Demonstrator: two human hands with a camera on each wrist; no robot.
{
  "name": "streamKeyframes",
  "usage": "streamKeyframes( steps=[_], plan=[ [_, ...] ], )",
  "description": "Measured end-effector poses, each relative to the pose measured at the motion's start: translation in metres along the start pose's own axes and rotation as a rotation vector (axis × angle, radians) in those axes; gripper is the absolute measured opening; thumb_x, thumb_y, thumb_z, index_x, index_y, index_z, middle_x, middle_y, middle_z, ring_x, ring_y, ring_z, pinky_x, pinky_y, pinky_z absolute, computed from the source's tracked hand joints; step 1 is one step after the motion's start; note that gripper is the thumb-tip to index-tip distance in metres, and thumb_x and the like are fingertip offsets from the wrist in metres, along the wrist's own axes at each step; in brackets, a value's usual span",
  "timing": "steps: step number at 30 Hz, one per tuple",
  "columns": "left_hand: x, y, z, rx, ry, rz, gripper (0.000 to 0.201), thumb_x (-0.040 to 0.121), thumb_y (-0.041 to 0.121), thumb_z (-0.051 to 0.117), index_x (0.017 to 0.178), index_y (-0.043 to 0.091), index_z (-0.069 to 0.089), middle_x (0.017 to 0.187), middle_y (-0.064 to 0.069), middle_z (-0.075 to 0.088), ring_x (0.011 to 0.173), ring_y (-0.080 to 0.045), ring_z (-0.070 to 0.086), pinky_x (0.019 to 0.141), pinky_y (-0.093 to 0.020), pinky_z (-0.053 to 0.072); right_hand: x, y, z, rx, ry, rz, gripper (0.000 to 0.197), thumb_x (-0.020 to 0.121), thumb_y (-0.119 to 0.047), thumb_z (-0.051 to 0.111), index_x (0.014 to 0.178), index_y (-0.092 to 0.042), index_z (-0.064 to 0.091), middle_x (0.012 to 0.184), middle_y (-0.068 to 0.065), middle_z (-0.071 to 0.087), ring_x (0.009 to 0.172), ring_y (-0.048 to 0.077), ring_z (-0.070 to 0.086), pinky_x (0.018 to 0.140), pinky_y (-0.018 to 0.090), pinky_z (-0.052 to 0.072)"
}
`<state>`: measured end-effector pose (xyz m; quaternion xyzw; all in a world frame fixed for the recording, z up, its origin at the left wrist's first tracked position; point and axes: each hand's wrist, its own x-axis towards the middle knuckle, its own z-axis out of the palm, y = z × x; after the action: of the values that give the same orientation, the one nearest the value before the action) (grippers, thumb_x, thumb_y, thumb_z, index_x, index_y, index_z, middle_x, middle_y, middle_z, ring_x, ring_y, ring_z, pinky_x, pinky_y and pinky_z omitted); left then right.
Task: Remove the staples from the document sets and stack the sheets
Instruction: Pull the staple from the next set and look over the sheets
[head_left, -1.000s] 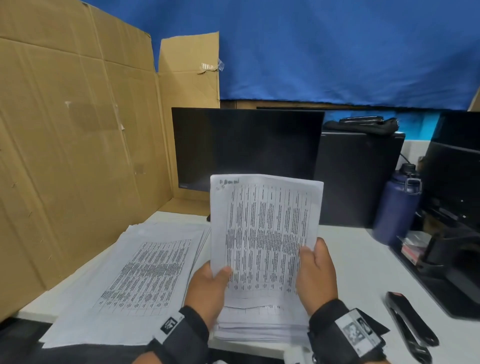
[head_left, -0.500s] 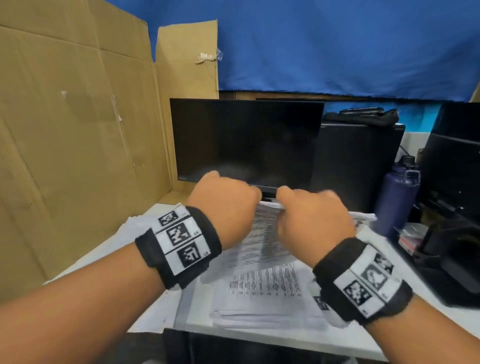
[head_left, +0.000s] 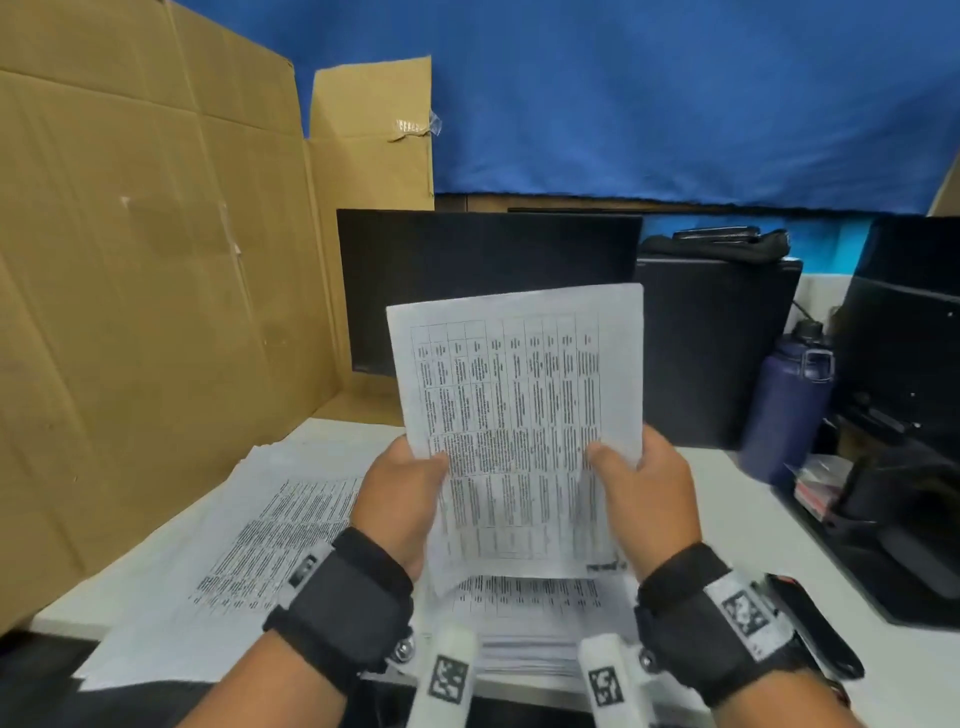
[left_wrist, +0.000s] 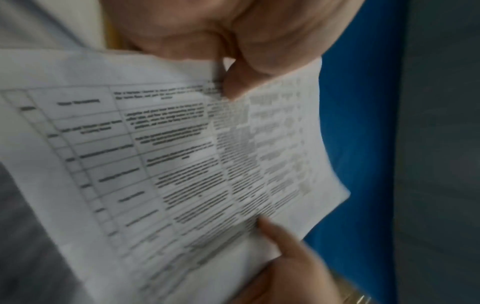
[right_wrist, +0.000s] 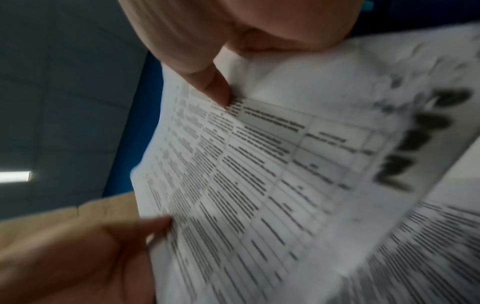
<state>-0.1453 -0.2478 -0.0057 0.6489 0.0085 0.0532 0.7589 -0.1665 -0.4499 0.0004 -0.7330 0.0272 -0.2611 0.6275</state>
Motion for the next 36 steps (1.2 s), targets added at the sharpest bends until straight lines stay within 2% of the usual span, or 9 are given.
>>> streamKeyframes(
  steps=[3,9,12,15,19,25,29,32,36],
  plan=[
    [-0.006,-0.015,0.005,0.164,0.13,0.117,0.029,0.098,0.015,0.051,0.109,0.032,0.071,0.104,0.011,0.079,0.102,-0.025,0.072,0.094,-0.052,0.057,-0.017,0.021,0.012,0.122,0.016,0.057,0.023,0.099,-0.012,0.054,0.105,-0.031,0.065,0.1,-0.019,0.071,0.093,-0.005,0.066,0.072,0.012,0.05],
    [-0.02,-0.056,0.003,0.197,0.092,0.043,0.022,0.104,0.021,0.053,0.119,0.037,0.059,0.112,0.021,0.067,0.102,0.002,0.059,0.088,-0.031,0.045,-0.039,0.057,0.021,0.133,0.049,0.114,0.023,0.102,-0.01,0.044,0.102,-0.028,0.059,0.101,-0.01,0.071,0.09,-0.001,0.066,0.068,0.015,0.049],
    [-0.017,-0.062,-0.001,0.186,0.096,0.031,0.022,0.104,0.022,0.054,0.119,0.036,0.06,0.116,0.022,0.067,0.106,0.003,0.059,0.093,-0.03,0.045,-0.036,0.059,0.018,0.136,0.039,0.115,0.022,0.102,-0.007,0.044,0.106,-0.025,0.058,0.1,-0.01,0.07,0.08,-0.008,0.066,0.062,0.012,0.05],
    [-0.015,-0.062,-0.003,0.145,0.083,0.017,0.016,0.103,0.022,0.059,0.109,0.035,0.065,0.11,0.02,0.07,0.102,0.004,0.06,0.08,-0.021,0.045,-0.033,0.06,0.017,0.139,0.018,0.131,0.023,0.102,-0.009,0.044,0.108,-0.027,0.058,0.1,-0.014,0.07,0.083,-0.009,0.066,0.064,0.014,0.05],
    [-0.015,-0.066,-0.001,0.155,0.08,-0.01,0.022,0.102,0.031,0.061,0.123,0.028,0.065,0.12,0.008,0.073,0.117,-0.014,0.064,0.103,-0.036,0.047,-0.033,0.064,0.018,0.14,0.013,0.162,0.025,0.102,-0.01,0.045,0.109,-0.028,0.06,0.103,-0.015,0.071,0.087,-0.009,0.066,0.071,0.018,0.049],
    [-0.014,-0.067,-0.001,0.088,0.089,-0.035,0.007,0.099,0.033,0.064,0.102,0.031,0.07,0.102,0.011,0.076,0.103,-0.004,0.065,0.098,-0.035,0.044,-0.032,0.062,0.017,0.106,0.011,0.166,0.025,0.102,-0.009,0.045,0.107,-0.031,0.058,0.104,-0.016,0.069,0.085,-0.013,0.064,0.068,0.012,0.046],
    [-0.009,-0.07,-0.002,0.123,0.092,-0.064,0.024,0.097,0.043,0.065,0.106,0.024,0.077,0.108,0.007,0.08,0.112,-0.015,0.07,0.106,-0.042,0.05,-0.03,0.059,0.017,0.09,0.003,0.162,0.025,0.102,-0.01,0.045,0.111,-0.029,0.059,0.106,-0.017,0.069,0.088,-0.012,0.064,0.068,0.009,0.046],
    [-0.007,-0.063,-0.004,0.209,0.117,0.001,0.029,0.097,0.047,0.063,0.095,0.022,0.078,0.094,-0.003,0.079,0.095,-0.017,0.071,0.087,-0.034,0.058,-0.026,0.049,0.011,0.078,-0.013,0.126,0.026,0.101,-0.009,0.048,0.112,-0.028,0.062,0.106,-0.018,0.069,0.095,-0.008,0.062,0.079,0.013,0.046],
    [-0.008,-0.041,-0.021,0.321,0.108,0.074,0.05,0.094,0.055,0.062,0.098,0.007,0.075,0.097,-0.03,0.07,0.077,-0.033,0.07,0.078,-0.043,0.06,-0.02,0.032,-0.02,-0.053,-0.259,0.07,0.021,0.095,-0.013,0.06,0.109,-0.029,0.065,0.105,-0.014,0.074,0.098,0.001,0.068,0.086,0.026,0.051]
  ],
)
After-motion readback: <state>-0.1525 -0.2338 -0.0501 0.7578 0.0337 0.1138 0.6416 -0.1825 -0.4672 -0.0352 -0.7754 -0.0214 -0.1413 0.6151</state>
